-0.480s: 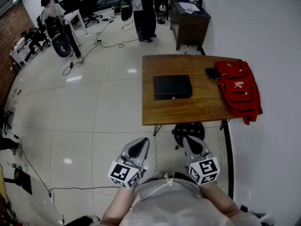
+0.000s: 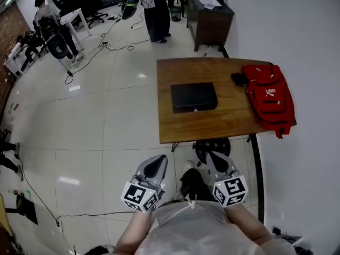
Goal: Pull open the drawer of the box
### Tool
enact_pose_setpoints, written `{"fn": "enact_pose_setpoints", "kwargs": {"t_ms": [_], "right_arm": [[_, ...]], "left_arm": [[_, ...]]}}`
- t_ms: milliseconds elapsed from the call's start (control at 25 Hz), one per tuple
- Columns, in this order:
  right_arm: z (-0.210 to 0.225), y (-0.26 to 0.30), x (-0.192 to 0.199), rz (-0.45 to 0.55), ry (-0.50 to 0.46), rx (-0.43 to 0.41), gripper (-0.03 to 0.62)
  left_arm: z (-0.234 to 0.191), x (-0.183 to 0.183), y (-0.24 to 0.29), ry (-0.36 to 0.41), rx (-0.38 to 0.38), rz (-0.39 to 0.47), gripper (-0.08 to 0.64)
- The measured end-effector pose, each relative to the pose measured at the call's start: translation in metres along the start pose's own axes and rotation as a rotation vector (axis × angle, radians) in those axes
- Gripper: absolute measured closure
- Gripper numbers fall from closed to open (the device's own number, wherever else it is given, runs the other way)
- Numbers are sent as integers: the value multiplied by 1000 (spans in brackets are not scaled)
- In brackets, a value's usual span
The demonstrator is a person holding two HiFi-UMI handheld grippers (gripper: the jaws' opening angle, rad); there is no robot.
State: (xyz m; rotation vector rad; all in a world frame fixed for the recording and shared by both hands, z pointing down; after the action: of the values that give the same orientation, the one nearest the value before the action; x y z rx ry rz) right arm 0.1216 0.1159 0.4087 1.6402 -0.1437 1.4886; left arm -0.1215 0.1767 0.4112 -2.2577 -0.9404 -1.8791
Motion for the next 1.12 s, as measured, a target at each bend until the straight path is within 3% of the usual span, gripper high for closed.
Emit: {"fn": "enact_pose_setpoints", "kwargs": {"t_ms": [360,680,880,1120], "right_arm": [[59,71,-32,-39,46,-18,586],[132,149,-69,-168,84,-36,586],[142,184,-81,-243,79,-96,586],[137,206,-61,-379,97,-128,586]], "left_arm": [[-46,-32,74,15,-21,-37,554],[-91,-76,155,27,-53,-55,554],[-106,-79,183,-7,-62,-74,554],[-123,-72,195,-52,-51,-125,554]]}}
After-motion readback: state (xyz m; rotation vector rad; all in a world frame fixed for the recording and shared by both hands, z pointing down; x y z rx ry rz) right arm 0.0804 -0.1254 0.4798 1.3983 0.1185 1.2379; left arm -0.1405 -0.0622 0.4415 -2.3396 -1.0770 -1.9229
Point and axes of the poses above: the fingertips, and each gripper's own axes: y forward along the fingers, z to its right, x out of its underside, the point moved 9 cm from there along -y, backward along the fingers, and after that the axes turned 13 degrees about -z, right-handed, at the moved point
